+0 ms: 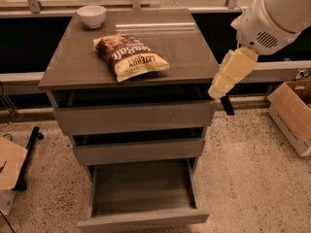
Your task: Place brown chip bag into bottom drawer
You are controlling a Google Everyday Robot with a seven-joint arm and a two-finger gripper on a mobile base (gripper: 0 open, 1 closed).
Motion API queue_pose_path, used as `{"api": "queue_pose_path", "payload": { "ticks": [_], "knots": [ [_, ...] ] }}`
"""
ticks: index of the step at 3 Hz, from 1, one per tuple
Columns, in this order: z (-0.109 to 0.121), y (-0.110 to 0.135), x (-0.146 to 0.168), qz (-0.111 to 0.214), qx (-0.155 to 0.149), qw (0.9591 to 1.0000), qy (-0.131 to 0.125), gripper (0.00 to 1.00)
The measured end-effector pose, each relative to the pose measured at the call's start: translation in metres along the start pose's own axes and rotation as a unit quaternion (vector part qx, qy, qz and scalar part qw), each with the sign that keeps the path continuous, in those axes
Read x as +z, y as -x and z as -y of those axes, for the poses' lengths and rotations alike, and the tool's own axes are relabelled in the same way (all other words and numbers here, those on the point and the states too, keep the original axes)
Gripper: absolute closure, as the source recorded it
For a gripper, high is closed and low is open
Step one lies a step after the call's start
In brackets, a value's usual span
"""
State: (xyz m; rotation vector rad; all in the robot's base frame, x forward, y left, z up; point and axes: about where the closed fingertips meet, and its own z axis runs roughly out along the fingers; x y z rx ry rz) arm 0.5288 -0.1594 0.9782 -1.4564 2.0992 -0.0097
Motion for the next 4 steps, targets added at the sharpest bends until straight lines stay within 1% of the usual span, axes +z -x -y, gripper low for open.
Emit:
{"api": "queue_pose_path", "payload": {
  "ticks": [1, 2, 3, 4],
  "knots": [
    [0.005, 0.023, 0.025, 0.029, 0.009, 0.9995, -0.01, 0.0],
    [0.019, 0.061, 0.067, 0.058, 0.002, 0.9982, -0.013, 0.0],
    [0.024, 0.095, 0.108, 0.078, -0.004, 0.997, 0.003, 0.0],
    [0.018, 0.126, 0.151, 0.088, -0.013, 0.9955, 0.033, 0.0]
  ]
}}
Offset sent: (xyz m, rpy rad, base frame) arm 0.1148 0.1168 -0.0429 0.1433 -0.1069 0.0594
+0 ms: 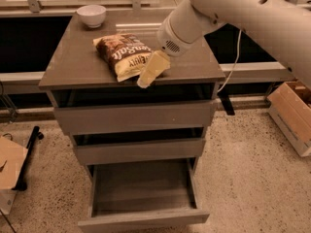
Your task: Place brown chip bag into bottom drawer
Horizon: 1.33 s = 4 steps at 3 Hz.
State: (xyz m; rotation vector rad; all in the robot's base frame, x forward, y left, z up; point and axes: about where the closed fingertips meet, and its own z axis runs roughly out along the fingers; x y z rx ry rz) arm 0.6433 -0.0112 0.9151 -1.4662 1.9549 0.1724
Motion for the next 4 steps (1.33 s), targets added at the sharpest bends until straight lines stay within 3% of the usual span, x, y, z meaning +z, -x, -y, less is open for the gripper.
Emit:
{"api": "queue_pose_path", "payload": {
  "ticks": [1, 2, 3, 4],
  "knots": [
    [0.005, 0.015, 0.037, 0.002, -0.003, 0.9999, 0.014, 0.0],
    [0.031, 0.012, 0.08, -0.001, 0.025, 0.9996, 0.015, 0.0],
    [0.047, 0.005, 0.097, 0.004, 0.058, 0.9982, 0.014, 0.0],
    [0.05, 0.0, 0.104, 0.009, 0.069, 0.9974, 0.018, 0.18]
  ]
}}
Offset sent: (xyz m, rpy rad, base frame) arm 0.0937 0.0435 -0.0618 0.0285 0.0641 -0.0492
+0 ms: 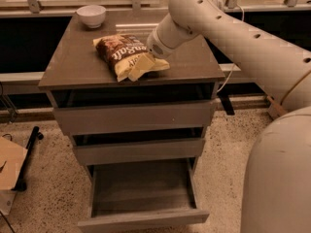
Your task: Place brown chip bag into bottom drawer
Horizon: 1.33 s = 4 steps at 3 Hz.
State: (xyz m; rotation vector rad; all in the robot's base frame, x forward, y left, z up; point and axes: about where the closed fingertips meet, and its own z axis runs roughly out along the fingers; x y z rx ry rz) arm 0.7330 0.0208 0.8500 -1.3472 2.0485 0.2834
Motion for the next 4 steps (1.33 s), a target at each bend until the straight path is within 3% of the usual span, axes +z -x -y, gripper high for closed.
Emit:
{"api": "queue_pose_path", "payload": {
  "ticks": [2, 3, 4],
  "knots": [
    [0.003, -0.009, -0.015, 0.014, 0.017, 0.9997, -0.012, 0.65],
    [-0.002, -0.006, -0.028, 0.027, 0.011, 0.9994, -0.018, 0.88],
    [-0.019, 0.0, -0.05, 0.046, -0.004, 0.9987, -0.023, 1.0]
  ]
}}
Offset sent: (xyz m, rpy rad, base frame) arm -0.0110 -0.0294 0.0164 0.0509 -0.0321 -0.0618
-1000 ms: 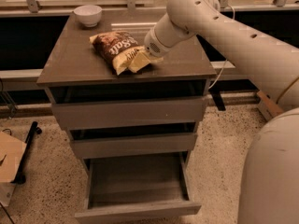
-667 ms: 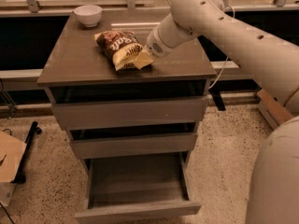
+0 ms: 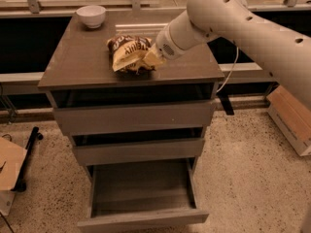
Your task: Place brown chip bag into bottom drawer
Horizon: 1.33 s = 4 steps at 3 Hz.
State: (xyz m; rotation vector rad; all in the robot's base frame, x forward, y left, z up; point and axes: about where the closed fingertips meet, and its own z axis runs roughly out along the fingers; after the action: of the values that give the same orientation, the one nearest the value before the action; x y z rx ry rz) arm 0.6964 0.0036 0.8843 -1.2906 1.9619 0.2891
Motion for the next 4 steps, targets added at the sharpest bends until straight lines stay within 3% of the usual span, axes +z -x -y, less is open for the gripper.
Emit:
{"api": "queue_pose_path", "payload": {
  "ticks": [1, 2, 3, 4],
  "knots": [
    [-0.035, 0.003, -0.038, 0.031, -0.021, 0.9992, 0.013, 1.0],
    [-0.094, -0.014, -0.076, 0.039, -0.044, 0.9964, 0.062, 1.0],
    [-0.16, -0.061, -0.103, 0.01, -0.023, 0.9928, 0.117, 1.0],
    [-0.207, -0.115, -0.109, -0.025, 0.026, 0.9859, 0.163, 1.0]
  ]
}}
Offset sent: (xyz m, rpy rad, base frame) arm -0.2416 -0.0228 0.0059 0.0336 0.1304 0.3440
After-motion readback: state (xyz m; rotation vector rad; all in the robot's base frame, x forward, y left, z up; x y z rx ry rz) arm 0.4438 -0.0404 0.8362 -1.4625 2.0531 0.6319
